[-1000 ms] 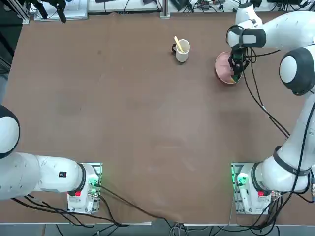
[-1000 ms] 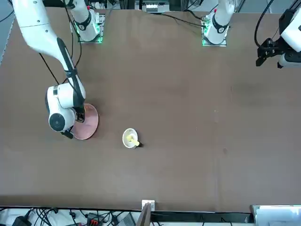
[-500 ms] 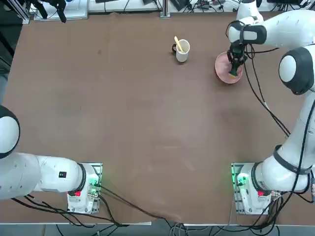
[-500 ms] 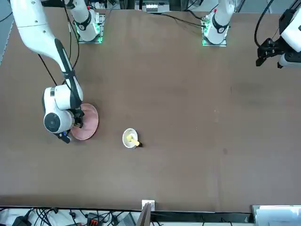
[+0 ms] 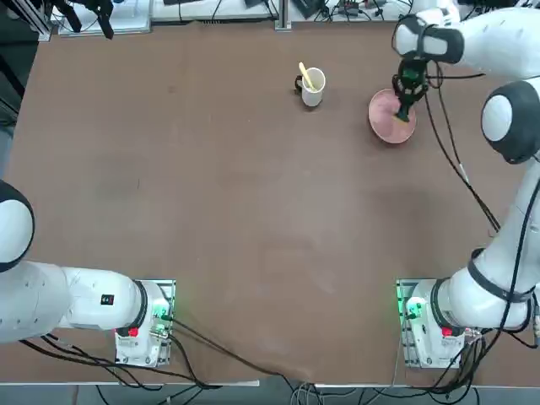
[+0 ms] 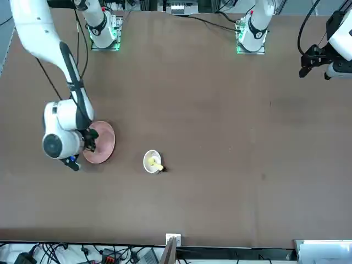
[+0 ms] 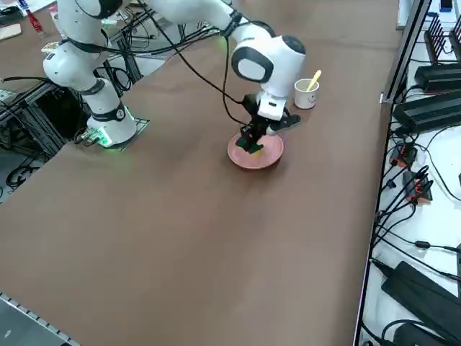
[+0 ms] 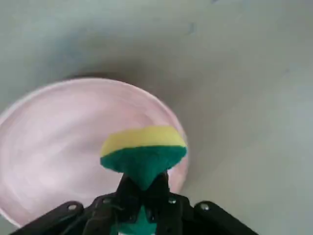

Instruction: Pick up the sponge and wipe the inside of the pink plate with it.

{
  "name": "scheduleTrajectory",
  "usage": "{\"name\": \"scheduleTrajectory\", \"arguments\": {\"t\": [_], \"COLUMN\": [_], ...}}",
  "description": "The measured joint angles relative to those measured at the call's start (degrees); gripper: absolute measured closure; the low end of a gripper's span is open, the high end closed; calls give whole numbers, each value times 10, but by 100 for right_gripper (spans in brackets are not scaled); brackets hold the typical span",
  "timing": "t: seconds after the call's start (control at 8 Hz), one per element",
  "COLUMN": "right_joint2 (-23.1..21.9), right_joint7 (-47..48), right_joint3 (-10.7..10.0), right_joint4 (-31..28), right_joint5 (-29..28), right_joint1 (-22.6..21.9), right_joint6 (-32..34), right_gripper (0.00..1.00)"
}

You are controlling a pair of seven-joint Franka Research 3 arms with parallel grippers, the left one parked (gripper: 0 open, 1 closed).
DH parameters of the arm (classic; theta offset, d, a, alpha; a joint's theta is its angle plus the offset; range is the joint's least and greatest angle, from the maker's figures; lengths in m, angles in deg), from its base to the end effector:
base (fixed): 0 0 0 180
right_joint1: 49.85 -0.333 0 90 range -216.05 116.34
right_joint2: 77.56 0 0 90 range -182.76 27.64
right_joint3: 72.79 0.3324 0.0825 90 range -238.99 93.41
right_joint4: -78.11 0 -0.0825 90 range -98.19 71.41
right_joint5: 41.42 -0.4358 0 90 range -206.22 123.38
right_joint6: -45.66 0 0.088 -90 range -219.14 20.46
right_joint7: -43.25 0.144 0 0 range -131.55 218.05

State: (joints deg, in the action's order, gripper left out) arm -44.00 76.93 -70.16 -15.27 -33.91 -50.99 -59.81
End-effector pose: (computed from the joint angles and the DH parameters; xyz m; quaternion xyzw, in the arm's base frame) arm 0.6798 0.0278 0.2030 0.9551 -0.2266 -0.1610 0.1027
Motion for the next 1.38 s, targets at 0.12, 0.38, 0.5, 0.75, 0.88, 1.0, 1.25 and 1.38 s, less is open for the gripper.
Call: {"name": "scheduleTrajectory", "arguments": {"t": [0.12, 0.38, 0.5, 0.75, 0.88, 1.0, 1.25, 1.38], "right_joint2": [-19, -50, -60, -73, -82, -94, -121, -129], "right_joint7": [-44, -120, -146, -207, -244, -268, -300, -324], "right_joint3": [-2, -5, -5, -6, -7, -7, -7, -7], "right_joint4": [-1, -29, -55, -116, -153, -197, -293, -330], "right_joint5": [-1, -2, -2, -2, -2, -2, -2, -2], "right_joint1": [18, 63, 90, 136, 158, 177, 199, 212], "right_joint6": [37, 68, 68, 43, 10, -34, -127, -160], "right_gripper": [92, 92, 92, 92, 92, 92, 92, 91]}}
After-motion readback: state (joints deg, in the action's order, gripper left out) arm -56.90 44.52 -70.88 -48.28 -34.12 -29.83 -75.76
